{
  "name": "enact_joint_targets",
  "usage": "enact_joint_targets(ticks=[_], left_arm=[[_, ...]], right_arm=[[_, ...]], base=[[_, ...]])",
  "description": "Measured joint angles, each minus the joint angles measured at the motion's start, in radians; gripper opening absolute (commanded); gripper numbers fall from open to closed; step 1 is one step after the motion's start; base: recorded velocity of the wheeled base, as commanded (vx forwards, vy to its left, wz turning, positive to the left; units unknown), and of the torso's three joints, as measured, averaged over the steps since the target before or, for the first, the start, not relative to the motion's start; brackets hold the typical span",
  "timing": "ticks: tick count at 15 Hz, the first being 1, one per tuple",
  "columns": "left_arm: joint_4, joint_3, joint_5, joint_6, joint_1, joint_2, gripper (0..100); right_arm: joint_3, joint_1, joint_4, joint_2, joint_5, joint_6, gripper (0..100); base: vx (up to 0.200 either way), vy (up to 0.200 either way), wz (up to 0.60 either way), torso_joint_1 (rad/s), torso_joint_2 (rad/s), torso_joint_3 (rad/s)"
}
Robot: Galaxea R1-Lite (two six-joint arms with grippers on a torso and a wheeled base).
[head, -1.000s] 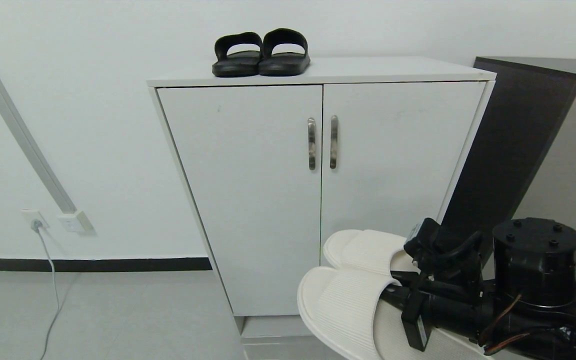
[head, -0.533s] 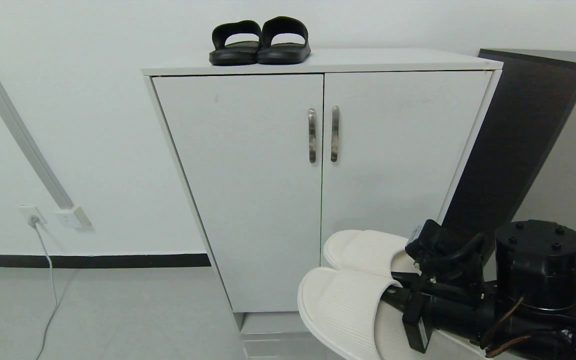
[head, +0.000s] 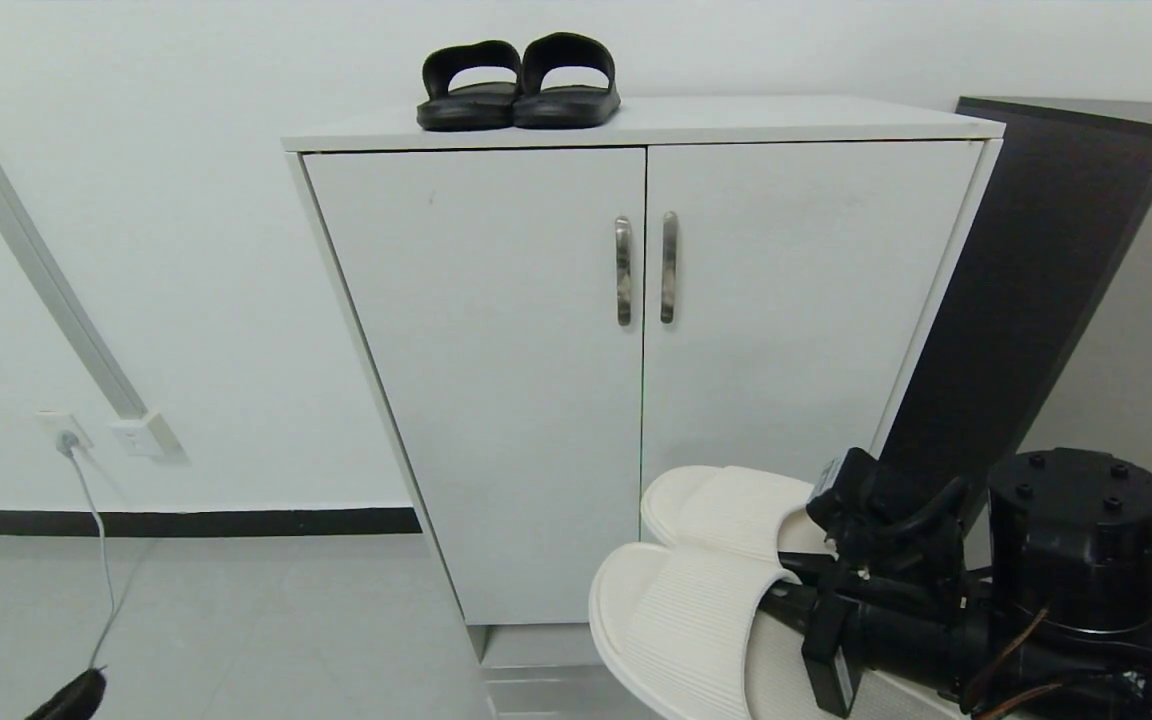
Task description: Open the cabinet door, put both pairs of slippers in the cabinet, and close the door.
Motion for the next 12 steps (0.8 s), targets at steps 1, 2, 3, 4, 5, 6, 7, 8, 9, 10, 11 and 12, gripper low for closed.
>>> enact_joint_targets(ticks=[1, 2, 3, 4, 5, 6, 7, 8, 9, 10, 11, 12], left_arm=[[-0.047, -0.005, -0.023, 0.010, -0.010, 0.061, 100], [-0.102, -0.010, -0.040, 0.018, -0.030, 0.129, 100], [-0.149, -0.016, -0.049, 0.020, -0.058, 0.190, 100], [-0.194, -0.025, -0.054, 0.021, -0.091, 0.251, 100], [-0.241, -0.038, -0.056, 0.021, -0.129, 0.315, 100], [-0.280, -0.055, -0.056, 0.021, -0.164, 0.372, 100], [-0.307, -0.076, -0.055, 0.021, -0.198, 0.425, 100], [-0.327, -0.103, -0.055, 0.017, -0.229, 0.477, 100], [-0.341, -0.136, -0.055, 0.003, -0.258, 0.522, 100], [-0.349, -0.174, -0.054, -0.018, -0.288, 0.561, 100], [-0.359, -0.218, -0.053, -0.043, -0.322, 0.596, 100], [-0.362, -0.263, -0.054, -0.061, -0.359, 0.624, 100]], right_arm=[[0.000, 0.000, 0.000, 0.003, 0.000, 0.000, 0], [0.000, 0.001, 0.001, 0.007, 0.000, 0.000, 0], [0.001, 0.001, 0.001, 0.010, 0.000, 0.000, 0], [0.001, 0.001, 0.001, 0.013, 0.000, 0.000, 0], [0.001, 0.001, 0.001, 0.016, 0.000, 0.000, 0], [0.001, 0.001, 0.001, 0.018, 0.000, 0.000, 0], [0.001, 0.001, 0.001, 0.019, 0.000, 0.000, 0], [0.002, 0.001, 0.001, 0.020, 0.000, 0.000, 0], [0.005, 0.001, 0.001, 0.020, 0.000, 0.000, 0], [0.006, 0.001, 0.001, 0.020, 0.000, 0.000, 0], [0.007, 0.002, 0.001, 0.020, 0.000, 0.001, 0], [0.007, 0.000, 0.000, 0.020, 0.001, 0.002, 0]], base=[[0.000, 0.000, 0.00, 0.000, 0.00, 0.000], [0.000, 0.000, 0.00, 0.000, 0.00, 0.000], [0.000, 0.000, 0.00, 0.000, 0.00, 0.000], [0.000, 0.000, 0.00, 0.000, 0.00, 0.000], [0.000, 0.000, 0.00, 0.000, 0.00, 0.000], [0.000, 0.000, 0.00, 0.000, 0.00, 0.000], [0.000, 0.000, 0.00, 0.000, 0.00, 0.000], [0.000, 0.000, 0.00, 0.000, 0.00, 0.000], [0.000, 0.000, 0.00, 0.000, 0.00, 0.000], [0.000, 0.000, 0.00, 0.000, 0.00, 0.000], [0.000, 0.000, 0.00, 0.000, 0.00, 0.000], [0.000, 0.000, 0.00, 0.000, 0.00, 0.000]])
